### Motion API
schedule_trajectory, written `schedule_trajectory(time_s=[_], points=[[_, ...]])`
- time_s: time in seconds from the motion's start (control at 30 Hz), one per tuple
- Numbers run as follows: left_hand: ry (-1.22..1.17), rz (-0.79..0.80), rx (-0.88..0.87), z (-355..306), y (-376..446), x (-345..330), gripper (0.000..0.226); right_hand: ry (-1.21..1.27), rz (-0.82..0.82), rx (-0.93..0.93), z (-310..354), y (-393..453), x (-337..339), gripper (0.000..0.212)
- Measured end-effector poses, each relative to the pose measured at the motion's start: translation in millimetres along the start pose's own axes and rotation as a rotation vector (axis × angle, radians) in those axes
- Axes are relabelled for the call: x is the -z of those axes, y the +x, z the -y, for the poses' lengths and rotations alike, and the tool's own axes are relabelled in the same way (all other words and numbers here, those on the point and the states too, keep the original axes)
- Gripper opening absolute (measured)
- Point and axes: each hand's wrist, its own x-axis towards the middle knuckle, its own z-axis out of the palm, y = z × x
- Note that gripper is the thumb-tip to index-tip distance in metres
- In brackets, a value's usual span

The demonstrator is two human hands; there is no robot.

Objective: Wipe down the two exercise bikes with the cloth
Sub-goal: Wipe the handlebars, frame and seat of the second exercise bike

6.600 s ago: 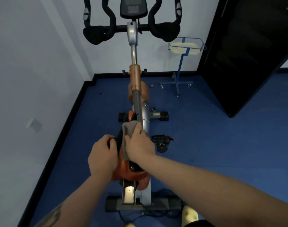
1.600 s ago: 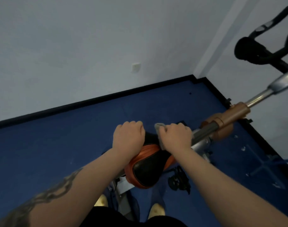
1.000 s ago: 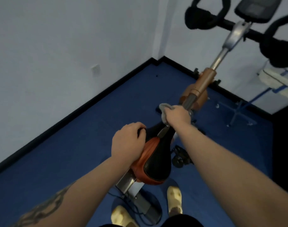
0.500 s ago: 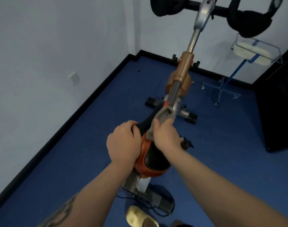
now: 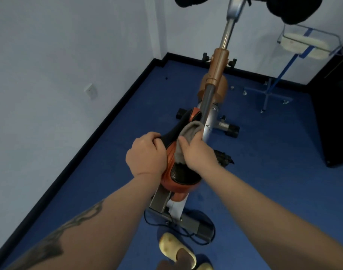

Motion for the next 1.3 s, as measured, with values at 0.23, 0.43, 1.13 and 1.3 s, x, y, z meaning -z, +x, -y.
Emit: schedule_trajectory(time_s=[0.23, 0.43, 1.13, 1.3], points=[[-0.062, -0.013, 0.042, 6, 2, -2, 0.029, -0.183, -0.177, 0.311, -17, -78, -28, 0.071], [-0.123, 0.051, 0.063, 7, 7, 0, 0.025, -0.066, -0.143, 0.13, 10, -26, -9, 0.065], [-0.257, 0.321, -0.36, 28, 14, 12, 0.03, 0.718, -1.12, -0.126, 25, -76, -94, 0.033], [-0.273, 0.331, -0.371, 31, 17, 12, 0.033, 1.101, -1.252, -0.46, 73, -70, -121, 0.055]])
